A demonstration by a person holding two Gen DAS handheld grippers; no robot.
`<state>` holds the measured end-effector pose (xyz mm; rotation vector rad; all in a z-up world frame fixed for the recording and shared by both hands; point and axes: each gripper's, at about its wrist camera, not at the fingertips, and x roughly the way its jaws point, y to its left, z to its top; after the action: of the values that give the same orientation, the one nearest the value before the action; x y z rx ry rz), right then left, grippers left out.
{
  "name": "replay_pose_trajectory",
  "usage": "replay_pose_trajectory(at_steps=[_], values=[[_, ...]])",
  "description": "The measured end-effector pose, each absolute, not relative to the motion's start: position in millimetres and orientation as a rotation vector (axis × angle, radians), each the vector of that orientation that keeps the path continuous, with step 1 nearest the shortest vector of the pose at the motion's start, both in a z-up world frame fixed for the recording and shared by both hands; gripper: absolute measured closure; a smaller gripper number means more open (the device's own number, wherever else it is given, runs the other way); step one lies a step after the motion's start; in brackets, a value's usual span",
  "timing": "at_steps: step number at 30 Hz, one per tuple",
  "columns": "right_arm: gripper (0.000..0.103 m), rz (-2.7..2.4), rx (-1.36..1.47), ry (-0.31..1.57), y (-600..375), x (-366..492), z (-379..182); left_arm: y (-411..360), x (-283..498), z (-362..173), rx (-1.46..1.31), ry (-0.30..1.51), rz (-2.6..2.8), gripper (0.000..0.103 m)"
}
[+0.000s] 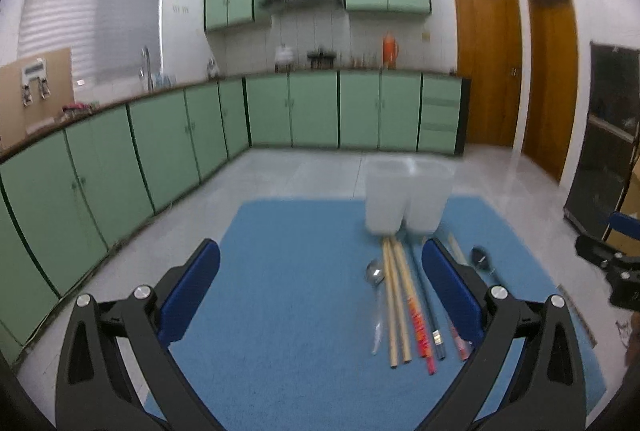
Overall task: Organize utensils
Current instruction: 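Grasp the silver spoon with the left tool while the right tool grasps the black spoon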
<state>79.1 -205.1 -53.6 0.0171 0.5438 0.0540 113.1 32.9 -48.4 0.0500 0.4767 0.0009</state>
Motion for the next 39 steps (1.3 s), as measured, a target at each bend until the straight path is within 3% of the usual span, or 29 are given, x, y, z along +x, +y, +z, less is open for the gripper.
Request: replay_pose_trajectory(at_steps=[5,12,14,16,24,39], values=[[0.007,0.097,0.025,0.687,-217,135,-81,40,178,-77,0.067,0.643,0.006,0.005],[0.026,0.173,0.089,0.859,-224,209,-116,19,249,-123,0.073,0.795,-0.076,0.006],[0.029,0.173,0.075,0.884,-223,219,-122,11,267,-140,0.079,0.848,-0.085,0.015],[0.029,0.172,0.072,0.896,-223,224,-126,9,278,-155,0.068,0.898,-0.097,0.026],[0.029,0.169,0.075,0.921,-227,236,-145,-2,290,-193,0.099,1.001,-0.127,0.026],[0.028,0.180,0.092,0.927,-222,245,-156,9,294,-207,0.135,1.019,-0.111,0.030]])
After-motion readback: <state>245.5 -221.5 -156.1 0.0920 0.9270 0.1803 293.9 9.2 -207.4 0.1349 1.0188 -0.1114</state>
